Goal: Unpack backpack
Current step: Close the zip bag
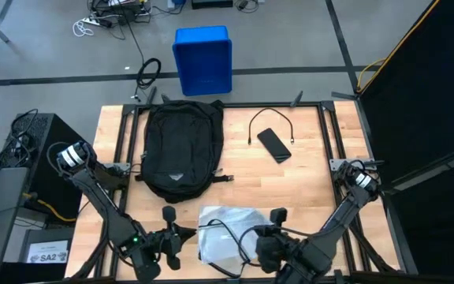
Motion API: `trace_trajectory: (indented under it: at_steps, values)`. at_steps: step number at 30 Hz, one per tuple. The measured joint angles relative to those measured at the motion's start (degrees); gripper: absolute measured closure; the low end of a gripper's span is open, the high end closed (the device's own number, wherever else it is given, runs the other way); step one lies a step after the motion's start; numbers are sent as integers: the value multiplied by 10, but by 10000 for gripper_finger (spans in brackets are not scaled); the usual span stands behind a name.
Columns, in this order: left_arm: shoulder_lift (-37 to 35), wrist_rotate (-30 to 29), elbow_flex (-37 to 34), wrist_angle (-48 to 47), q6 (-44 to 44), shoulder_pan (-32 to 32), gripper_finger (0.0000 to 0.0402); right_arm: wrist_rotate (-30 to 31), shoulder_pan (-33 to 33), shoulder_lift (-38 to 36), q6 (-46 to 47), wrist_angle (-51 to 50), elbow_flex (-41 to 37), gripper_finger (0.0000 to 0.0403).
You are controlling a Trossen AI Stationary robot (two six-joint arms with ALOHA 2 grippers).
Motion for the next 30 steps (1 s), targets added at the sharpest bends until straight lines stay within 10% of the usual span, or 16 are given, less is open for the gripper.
trace_trajectory:
  at_steps: [12, 22, 30]
  values:
    - [-2, 10, 0, -14, -42, -78, 402, -95, 22, 0, -71, 111, -12, 279]
    - [78, 11, 0, 42, -70, -88, 402, -39, 44, 29, -210, 331, -97, 112]
    - [91, 9, 0, 56, -81, -85, 402, -5, 39, 31, -191, 330, -123, 70]
